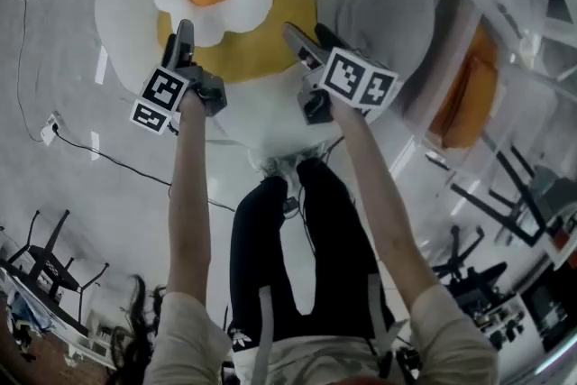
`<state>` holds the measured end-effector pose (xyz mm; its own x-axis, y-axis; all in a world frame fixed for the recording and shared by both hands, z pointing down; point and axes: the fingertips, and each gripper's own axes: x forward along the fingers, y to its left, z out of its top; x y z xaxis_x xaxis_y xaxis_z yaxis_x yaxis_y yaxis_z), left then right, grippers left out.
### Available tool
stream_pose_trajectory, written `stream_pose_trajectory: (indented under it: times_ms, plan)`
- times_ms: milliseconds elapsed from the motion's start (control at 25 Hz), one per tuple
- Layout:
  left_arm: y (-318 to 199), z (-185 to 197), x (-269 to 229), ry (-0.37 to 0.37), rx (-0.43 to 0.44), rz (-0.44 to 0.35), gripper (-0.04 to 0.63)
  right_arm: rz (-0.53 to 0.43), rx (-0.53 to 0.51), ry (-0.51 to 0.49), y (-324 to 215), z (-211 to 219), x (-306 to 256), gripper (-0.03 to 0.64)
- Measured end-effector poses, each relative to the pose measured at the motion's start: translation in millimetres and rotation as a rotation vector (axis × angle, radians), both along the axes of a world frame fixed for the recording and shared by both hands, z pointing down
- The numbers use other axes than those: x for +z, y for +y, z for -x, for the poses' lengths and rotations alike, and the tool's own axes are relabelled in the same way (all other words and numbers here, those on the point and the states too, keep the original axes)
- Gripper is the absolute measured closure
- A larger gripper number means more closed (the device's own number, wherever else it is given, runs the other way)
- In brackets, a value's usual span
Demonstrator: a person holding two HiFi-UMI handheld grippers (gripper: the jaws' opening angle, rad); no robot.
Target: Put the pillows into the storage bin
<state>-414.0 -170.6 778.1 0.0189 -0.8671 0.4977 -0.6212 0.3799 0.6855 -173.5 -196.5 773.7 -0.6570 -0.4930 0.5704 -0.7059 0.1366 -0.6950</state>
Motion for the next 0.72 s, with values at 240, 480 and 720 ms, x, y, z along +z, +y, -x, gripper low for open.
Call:
stream_pose_trajectory:
  times_ms: [240, 480, 720]
  plan:
    - [10.2, 25.5, 103.2, 0.144, -0.147, 0.012, 0.35, 0.18, 0.109, -0.227, -41.7, 47.6, 100.5, 0.29]
    - [-3.6, 34.6, 124.2, 0.184, -0.191, -0.042, 0.365, 0.218, 0.022, -0.154, -52.4, 95.3, 151.0, 0.291]
    - [0.2, 29.2, 101.3, 0.16, -0.151, -0.035, 0.538, 0.169, -0.027, -0.14, -46.5, 107.2, 118.9, 0.543]
